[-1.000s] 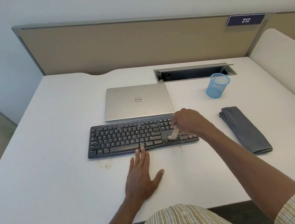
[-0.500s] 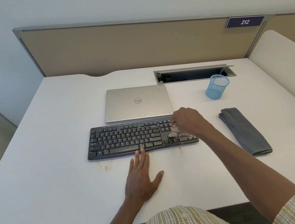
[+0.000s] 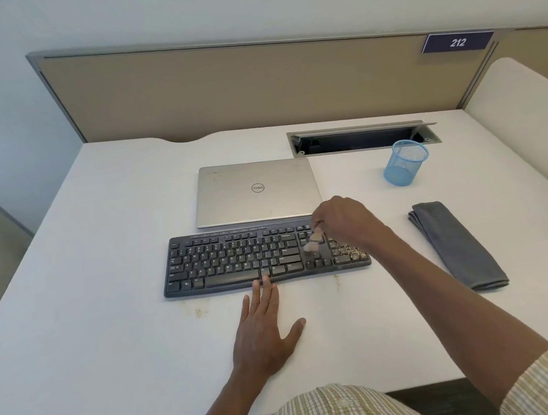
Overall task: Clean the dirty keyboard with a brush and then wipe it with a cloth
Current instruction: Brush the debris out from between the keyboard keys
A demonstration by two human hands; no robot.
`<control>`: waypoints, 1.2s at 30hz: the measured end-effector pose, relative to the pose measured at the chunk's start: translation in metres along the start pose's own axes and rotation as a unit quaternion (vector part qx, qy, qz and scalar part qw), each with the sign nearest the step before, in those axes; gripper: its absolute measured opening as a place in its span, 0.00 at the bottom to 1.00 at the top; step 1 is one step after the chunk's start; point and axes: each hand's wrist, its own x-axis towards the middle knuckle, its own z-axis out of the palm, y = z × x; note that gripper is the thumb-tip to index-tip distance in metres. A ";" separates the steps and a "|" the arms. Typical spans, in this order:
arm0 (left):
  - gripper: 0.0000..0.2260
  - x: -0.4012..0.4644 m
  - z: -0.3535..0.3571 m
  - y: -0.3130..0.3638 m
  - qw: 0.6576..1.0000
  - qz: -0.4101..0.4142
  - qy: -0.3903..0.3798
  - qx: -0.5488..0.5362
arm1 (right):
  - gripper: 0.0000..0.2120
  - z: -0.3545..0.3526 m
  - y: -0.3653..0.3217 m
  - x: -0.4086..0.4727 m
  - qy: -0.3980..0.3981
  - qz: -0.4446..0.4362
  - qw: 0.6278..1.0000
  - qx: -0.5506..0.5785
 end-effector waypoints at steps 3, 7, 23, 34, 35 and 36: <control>0.42 -0.001 0.000 0.000 1.000 0.001 -0.003 -0.001 | 0.12 0.008 -0.007 -0.001 -0.010 -0.010 1.000 0.010; 0.41 0.000 0.001 -0.001 1.000 0.004 0.003 0.000 | 0.12 0.006 0.006 -0.004 0.010 0.014 0.998 -0.056; 0.42 0.000 0.001 0.000 1.000 0.000 0.003 0.003 | 0.09 0.014 0.013 -0.008 -0.026 0.064 0.997 0.022; 0.42 0.000 0.002 -0.001 1.000 0.000 -0.004 0.003 | 0.18 0.020 0.005 -0.030 -0.032 0.114 0.991 0.055; 0.42 0.000 0.002 0.000 1.000 -0.002 -0.004 0.004 | 0.18 0.020 0.005 -0.032 -0.041 0.117 0.991 0.045; 0.42 0.000 0.002 0.000 1.000 -0.003 -0.005 0.004 | 0.17 0.020 0.006 -0.033 -0.042 0.125 0.990 0.042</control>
